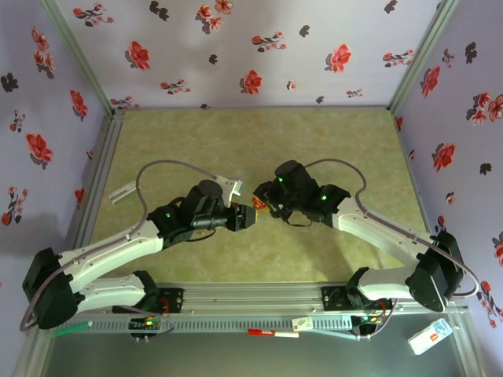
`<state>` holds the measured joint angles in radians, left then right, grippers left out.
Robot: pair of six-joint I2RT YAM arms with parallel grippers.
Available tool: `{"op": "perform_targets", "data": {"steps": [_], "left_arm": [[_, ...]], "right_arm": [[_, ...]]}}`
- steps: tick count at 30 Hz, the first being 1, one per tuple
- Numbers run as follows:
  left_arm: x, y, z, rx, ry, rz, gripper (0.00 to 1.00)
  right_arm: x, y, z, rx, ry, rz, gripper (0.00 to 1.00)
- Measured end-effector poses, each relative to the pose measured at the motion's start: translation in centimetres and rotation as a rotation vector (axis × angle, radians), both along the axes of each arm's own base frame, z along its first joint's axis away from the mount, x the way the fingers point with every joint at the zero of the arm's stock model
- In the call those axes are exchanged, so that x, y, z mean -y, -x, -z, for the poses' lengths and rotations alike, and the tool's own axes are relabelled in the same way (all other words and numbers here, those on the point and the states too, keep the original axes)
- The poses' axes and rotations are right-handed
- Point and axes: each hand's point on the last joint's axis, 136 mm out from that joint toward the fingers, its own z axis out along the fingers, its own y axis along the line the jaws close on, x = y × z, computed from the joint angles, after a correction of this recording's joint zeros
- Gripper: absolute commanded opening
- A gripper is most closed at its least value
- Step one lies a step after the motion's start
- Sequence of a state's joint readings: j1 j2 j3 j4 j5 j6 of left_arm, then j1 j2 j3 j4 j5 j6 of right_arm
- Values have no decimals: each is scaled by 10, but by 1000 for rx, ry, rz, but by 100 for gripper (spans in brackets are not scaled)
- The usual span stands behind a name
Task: Unlock with the key
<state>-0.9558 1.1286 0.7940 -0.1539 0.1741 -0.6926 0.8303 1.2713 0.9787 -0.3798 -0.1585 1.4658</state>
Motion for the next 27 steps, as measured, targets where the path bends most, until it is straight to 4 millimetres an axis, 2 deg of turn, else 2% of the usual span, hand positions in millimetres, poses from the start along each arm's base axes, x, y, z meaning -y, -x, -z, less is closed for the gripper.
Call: {"op": "perform_targets", "data": {"steps": [5,15,27], "left_arm": [[4,-5,1,6,-12,-2,41],[10,-11,8,16,-46,6,33],[13,-12,14,28,-86,23,9]], "right_arm": [[-1,0,4,-9,6,-4,0],[-3,0,8,-19,10,-9,0],[-5,0,6,-17,4,-12,0]]}}
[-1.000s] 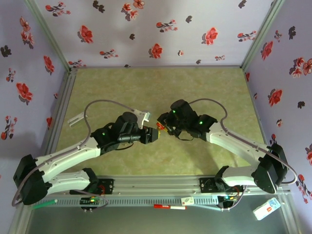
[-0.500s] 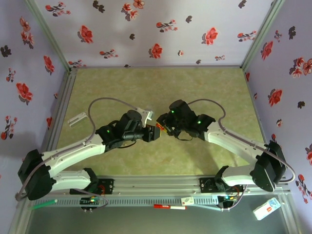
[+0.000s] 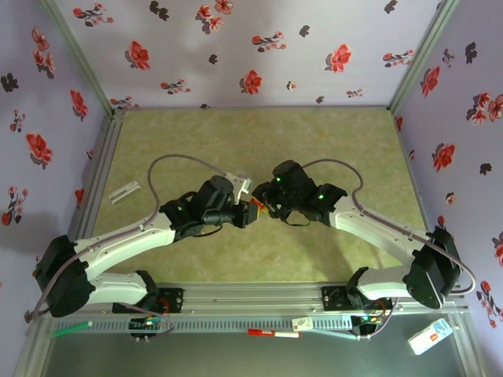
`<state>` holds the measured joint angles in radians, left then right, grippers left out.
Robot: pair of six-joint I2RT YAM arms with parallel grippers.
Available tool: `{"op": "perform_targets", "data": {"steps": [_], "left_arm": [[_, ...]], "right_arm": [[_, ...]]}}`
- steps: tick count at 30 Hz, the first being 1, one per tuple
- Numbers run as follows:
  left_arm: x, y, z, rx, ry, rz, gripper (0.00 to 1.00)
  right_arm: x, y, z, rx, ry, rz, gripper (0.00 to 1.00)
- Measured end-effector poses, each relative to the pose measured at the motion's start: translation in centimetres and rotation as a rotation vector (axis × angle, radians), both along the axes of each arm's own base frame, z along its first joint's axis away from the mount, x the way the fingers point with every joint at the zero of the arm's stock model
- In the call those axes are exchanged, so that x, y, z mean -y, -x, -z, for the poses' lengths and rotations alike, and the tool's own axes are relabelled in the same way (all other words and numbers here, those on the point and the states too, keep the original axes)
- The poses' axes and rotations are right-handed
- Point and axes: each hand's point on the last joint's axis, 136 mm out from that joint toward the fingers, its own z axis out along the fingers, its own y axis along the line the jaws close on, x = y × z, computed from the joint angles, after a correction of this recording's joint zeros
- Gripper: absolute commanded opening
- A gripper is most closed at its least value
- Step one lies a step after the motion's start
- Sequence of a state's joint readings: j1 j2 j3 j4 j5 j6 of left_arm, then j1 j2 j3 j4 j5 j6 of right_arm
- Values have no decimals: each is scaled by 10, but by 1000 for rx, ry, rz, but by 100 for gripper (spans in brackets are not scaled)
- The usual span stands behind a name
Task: Unlock with the key
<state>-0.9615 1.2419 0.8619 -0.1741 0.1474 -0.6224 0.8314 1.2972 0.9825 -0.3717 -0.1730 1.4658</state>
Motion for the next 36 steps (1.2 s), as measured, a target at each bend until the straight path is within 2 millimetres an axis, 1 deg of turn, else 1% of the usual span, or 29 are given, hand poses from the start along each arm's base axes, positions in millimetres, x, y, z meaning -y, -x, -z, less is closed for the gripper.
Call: {"op": "perform_targets", "data": {"steps": [3,6,13,17,19,21,23,27,33,36], "left_arm": [[-1,0,-1,7,-22,0,6],[-2,2,-2,37,-82,3,4],[-4,7,-2,180,-310,27,1],[-10,5,-3,261,-422,11,0],[-13,6,-5,326,-494,25,0],[-7,18,-5,399,-561,113,0],[-6,28,1,455,-642,177,0],[5,41,7,492,-665,269,0],[9,43,7,476,-633,277,0],[11,45,13,444,-595,264,0]], "right_arm": [[-1,0,-1,0,-3,-3,0],[-1,1,-1,-2,-6,-7,0],[-1,4,-3,-4,1,-26,0],[-1,5,-3,-6,8,-38,0],[2,8,1,-16,32,-41,0],[2,7,4,-23,40,-41,0],[6,9,11,-46,66,-35,0],[1,5,11,-37,54,-37,0],[-1,2,8,-23,40,-34,0],[1,2,9,-27,35,-24,27]]}}
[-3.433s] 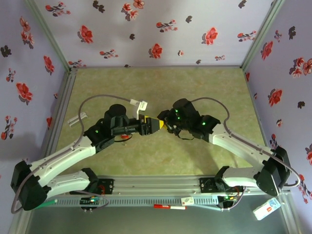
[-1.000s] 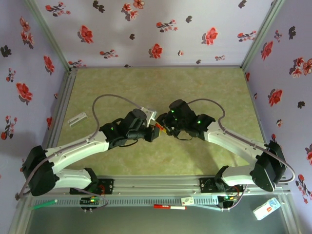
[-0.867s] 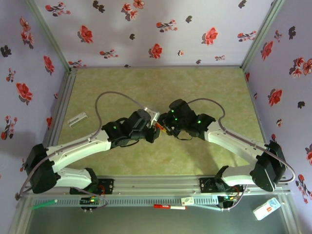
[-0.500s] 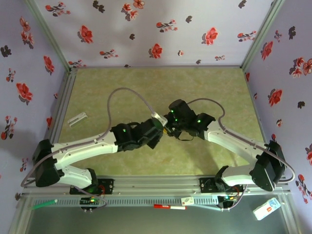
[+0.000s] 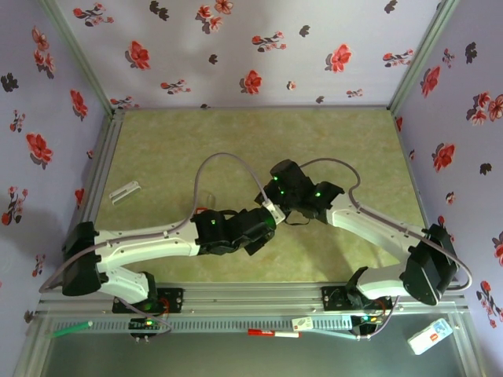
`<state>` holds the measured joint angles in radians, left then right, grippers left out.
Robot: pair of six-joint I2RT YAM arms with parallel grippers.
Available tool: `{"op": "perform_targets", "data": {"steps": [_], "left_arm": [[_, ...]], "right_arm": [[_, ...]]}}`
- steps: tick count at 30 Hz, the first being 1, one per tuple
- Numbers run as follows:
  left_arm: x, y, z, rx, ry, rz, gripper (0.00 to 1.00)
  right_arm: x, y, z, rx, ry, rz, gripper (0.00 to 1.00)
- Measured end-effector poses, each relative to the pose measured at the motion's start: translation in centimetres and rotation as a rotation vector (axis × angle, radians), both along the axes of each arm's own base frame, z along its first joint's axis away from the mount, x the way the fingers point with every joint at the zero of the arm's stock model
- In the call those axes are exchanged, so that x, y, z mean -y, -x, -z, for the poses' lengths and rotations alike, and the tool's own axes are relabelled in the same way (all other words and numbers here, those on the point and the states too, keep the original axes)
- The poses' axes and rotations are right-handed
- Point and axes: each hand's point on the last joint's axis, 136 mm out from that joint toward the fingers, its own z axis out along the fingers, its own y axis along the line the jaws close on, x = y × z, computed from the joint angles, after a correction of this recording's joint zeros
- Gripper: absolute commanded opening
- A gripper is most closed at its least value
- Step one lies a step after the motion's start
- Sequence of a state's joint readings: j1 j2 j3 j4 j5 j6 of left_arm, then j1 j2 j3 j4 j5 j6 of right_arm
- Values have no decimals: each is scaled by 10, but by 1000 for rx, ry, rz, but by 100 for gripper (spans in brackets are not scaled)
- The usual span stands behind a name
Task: Unlock with the key
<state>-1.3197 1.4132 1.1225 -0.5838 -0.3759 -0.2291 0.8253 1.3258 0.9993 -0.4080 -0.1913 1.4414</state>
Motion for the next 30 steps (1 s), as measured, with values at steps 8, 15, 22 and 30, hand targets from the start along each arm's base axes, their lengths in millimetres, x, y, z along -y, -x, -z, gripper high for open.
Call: {"op": "perform_targets", "data": {"steps": [8,15,22,30], "left_arm": [[-18,-2,23,-131,107,-108,0],[-26,-11,22,-222,268,-214,0],[-41,-24,30,-307,425,-339,0],[-42,-24,42,-379,525,-407,0]], "right_arm": [[24,-8,-10,31,-9,54,53],[41,-7,-16,52,-34,92,59],[48,7,18,-18,-46,120,66],[30,10,57,-92,-122,150,72]]}}
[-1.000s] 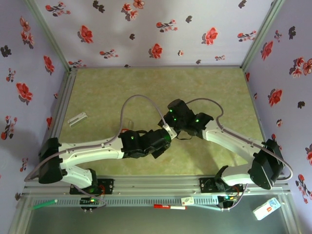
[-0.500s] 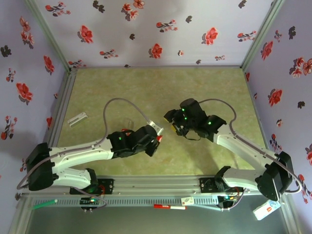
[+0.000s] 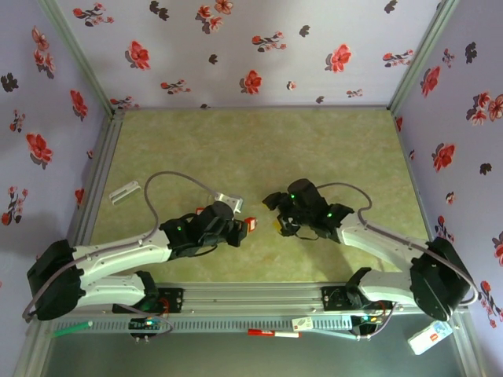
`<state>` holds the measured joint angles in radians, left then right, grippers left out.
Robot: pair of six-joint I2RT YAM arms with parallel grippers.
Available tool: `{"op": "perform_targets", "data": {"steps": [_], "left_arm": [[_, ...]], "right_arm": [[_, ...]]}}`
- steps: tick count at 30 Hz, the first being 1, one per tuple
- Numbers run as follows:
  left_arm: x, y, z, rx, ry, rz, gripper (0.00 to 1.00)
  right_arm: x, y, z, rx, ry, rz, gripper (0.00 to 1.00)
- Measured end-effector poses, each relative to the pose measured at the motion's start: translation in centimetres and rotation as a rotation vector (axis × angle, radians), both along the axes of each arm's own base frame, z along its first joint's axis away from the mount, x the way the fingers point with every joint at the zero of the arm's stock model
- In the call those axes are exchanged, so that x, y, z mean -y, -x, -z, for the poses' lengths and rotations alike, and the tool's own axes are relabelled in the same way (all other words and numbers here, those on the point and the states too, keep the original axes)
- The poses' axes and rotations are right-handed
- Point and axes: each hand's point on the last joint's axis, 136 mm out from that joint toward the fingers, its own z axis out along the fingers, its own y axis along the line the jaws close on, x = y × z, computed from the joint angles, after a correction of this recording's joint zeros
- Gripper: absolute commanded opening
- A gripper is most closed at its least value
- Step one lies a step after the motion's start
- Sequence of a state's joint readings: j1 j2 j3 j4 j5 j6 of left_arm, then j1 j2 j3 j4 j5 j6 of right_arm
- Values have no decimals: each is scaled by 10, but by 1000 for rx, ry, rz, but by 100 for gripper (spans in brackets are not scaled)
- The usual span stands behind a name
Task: Unlock with the key
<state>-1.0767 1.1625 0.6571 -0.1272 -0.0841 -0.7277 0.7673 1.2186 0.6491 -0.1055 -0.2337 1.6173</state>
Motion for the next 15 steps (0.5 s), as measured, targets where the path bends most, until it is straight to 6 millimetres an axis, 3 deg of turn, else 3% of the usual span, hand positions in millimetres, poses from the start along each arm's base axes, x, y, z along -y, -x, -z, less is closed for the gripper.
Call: {"op": "perform_targets", "data": {"steps": [8,15], "left_arm": [[6,-1,-3,-12,59,-18,0],[2,1,6,-30,48,-29,0]], "right_arm": [[-31,-6,25,-48,-58,4,73],[-47,-5,30,-64,-102,-6,73]]}}
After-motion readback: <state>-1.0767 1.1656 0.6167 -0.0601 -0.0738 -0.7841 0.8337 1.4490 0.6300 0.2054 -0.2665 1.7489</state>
